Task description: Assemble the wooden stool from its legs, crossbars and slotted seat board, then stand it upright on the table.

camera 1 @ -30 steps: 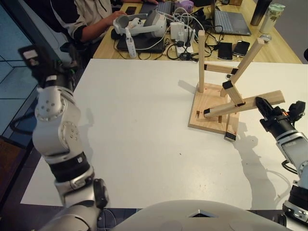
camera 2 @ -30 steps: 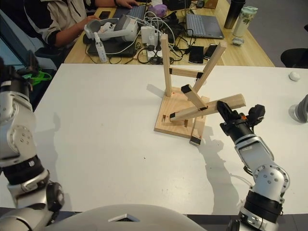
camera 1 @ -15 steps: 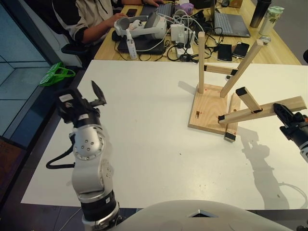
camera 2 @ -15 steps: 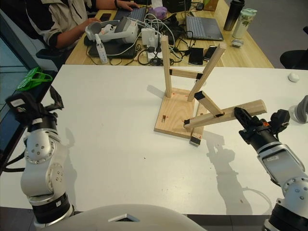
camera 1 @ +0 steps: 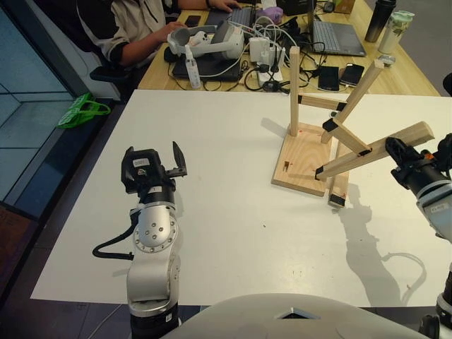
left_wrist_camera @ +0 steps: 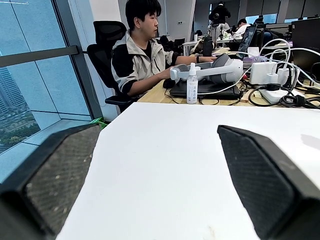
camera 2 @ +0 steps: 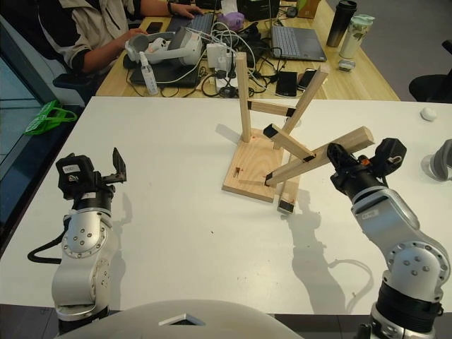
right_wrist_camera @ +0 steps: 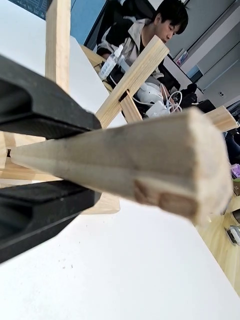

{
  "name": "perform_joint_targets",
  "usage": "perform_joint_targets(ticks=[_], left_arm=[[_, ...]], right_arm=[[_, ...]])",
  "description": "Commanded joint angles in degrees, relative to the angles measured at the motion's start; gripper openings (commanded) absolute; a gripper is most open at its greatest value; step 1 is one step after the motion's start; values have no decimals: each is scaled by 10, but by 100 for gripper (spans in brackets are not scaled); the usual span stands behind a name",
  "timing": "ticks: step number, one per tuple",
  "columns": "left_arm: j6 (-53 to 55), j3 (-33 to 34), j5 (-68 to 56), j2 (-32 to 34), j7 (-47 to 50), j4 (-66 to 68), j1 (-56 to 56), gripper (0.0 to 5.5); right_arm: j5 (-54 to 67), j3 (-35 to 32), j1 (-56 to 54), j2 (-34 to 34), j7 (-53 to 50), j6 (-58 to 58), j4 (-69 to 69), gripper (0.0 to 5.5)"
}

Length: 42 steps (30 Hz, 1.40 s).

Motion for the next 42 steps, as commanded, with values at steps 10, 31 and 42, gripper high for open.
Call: perform_joint_targets(ticks=[10,31,42], left_arm=[[19,13,24,-4,-23,-4,-37,429],[6,61,19,37,-81,61,-133,429],[-17,74,19,58,-101,99,-170,429]], right_arm=[[-221,153,3,-47,32,51,-73,100],[-421,308,-232,-9,463,-81,224,100],[-553,309,-172,120,343,-149,224,100]])
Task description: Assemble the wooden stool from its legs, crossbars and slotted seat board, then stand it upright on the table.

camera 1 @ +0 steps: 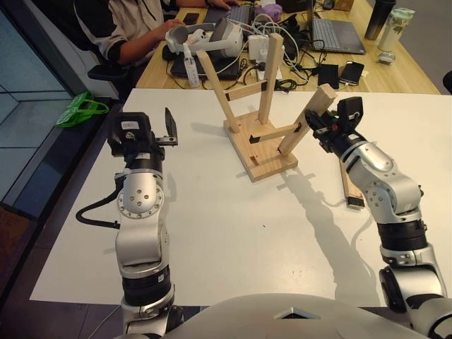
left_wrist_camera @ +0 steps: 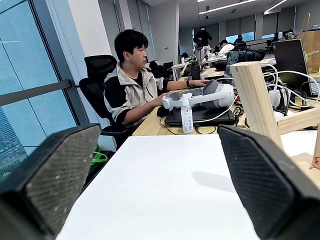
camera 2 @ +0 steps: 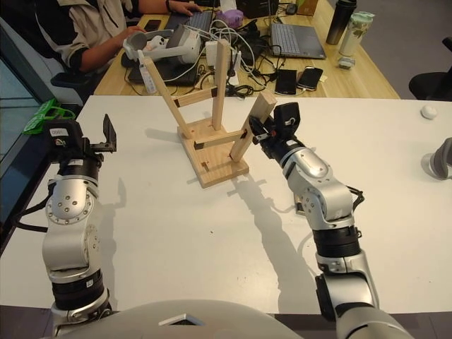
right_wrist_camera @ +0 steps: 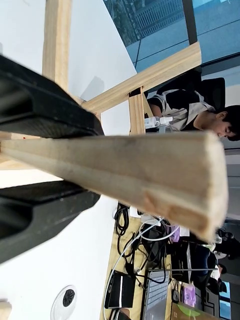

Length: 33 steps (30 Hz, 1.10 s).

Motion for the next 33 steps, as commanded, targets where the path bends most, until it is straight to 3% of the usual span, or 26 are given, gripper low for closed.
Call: perform_joint_targets(ticks=[1,4,5,12,16,19,22,29,33], left_arm=[[-8,3,1,10,-6,14,-15,429],[-13,3,1,12,-8,19,-17,429],[-14,1,1,12,-9,20,-17,429],[-16,-2,5,12,-12,15,-13,429],[-15,-1,8,11,-11,5,-3,429],[-13,6,10,6,-5,-6,14,429],[-10,1,12,0,0,-9,16,429],[-2,0,8,9,-9,-8,4,429],[1,-2,9,12,-13,-6,0,429]], right_arm=[[-44,9,39,18,-22,15,5,100],[-44,-8,39,32,-24,14,-8,100],[-38,-16,38,35,-22,14,-15,139],[-21,-67,40,40,-1,31,-51,259],[10,-136,108,-9,26,62,-157,331],[-53,-180,212,-80,49,34,-220,372],[-129,-174,293,-101,34,21,-194,423],[-101,-148,307,-2,25,74,-103,539],[-135,-127,287,-1,18,77,-56,539]])
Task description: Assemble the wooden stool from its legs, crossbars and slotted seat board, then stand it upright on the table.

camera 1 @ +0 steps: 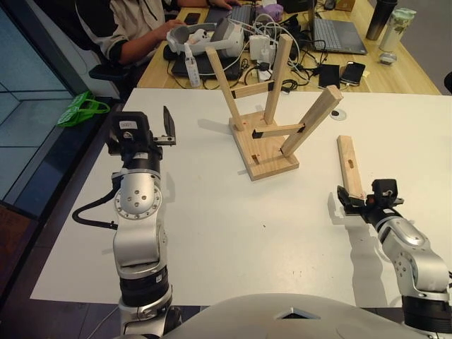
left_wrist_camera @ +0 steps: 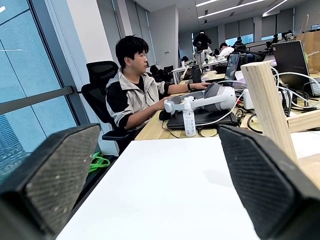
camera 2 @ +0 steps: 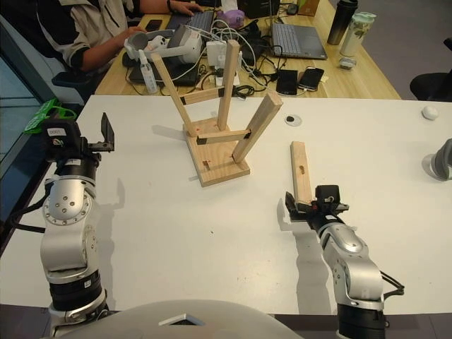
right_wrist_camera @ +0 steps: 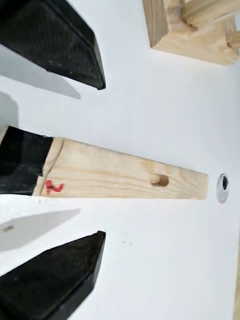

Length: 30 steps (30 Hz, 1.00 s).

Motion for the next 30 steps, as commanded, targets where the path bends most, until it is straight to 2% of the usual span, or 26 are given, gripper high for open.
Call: perform_joint_targets(ticks=[1,19,25,30], left_arm=[[10,-1,4,6,-5,3,-14,429],[15,-3,4,-2,-2,-2,-12,429],[21,4,1,3,-4,2,-24,429],[64,81,-47,41,-23,38,-132,429]], right_arm=[[-23,13,-23,1,-4,4,31,505],[-37,5,-25,-1,9,4,37,207],[-38,11,-46,1,21,-2,53,202],[4,-44,-172,-1,27,-20,66,202]])
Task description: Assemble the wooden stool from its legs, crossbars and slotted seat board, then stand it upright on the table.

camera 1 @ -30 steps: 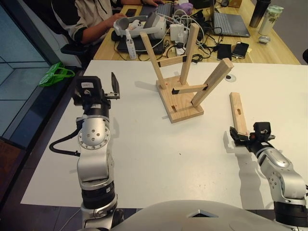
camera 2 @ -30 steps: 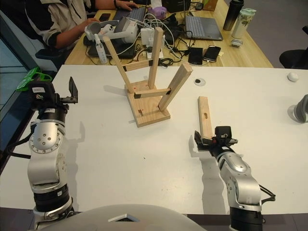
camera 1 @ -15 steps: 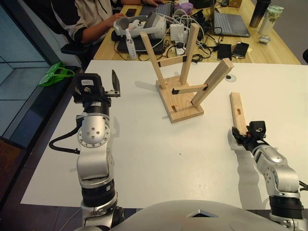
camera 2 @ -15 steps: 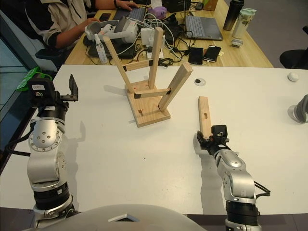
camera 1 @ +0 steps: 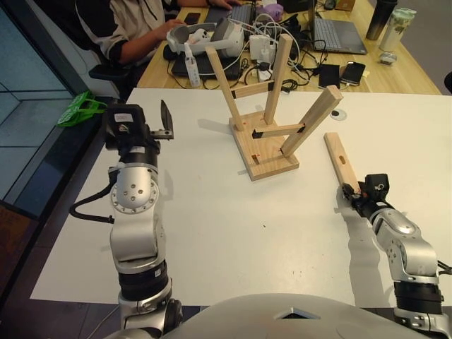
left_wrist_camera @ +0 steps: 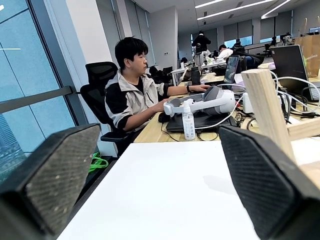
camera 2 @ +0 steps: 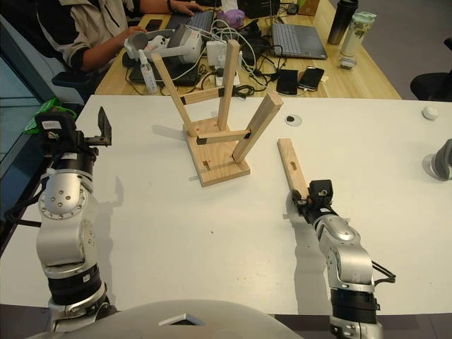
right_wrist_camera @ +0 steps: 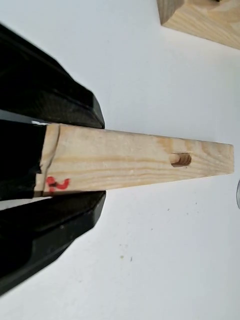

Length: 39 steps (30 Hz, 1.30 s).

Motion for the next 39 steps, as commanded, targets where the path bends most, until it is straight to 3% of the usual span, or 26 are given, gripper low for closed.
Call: perform_joint_targets(ticks=[1,6,10,12,17,20,23,28,32,39], left_arm=[[48,67,-45,55,-25,44,-126,429],[89,102,-102,100,-49,112,-279,429],[179,130,-201,48,-52,155,-388,429],[287,197,-312,-5,-49,197,-489,429],[435,330,-504,-50,-30,304,-675,502],[484,418,-596,-71,18,370,-755,525],[502,462,-669,-76,58,399,-787,525],[491,460,-755,-70,134,422,-788,525],[483,421,-786,-64,182,418,-757,525],[436,355,-888,-44,228,396,-709,421]], right_arm=[[48,-57,-142,-7,5,-17,8,202],[91,-94,-288,-16,2,-16,17,202],[127,-103,-363,0,-5,-25,-12,202],[156,-91,-406,13,3,-31,-48,202],[199,-46,-465,22,31,-31,-122,202],[204,-11,-470,20,54,-35,-150,202],[206,16,-453,19,78,-43,-173,202],[238,28,-415,5,136,-47,-199,202],[252,25,-393,-10,162,-46,-210,202],[247,13,-367,-51,211,-71,-194,202]])
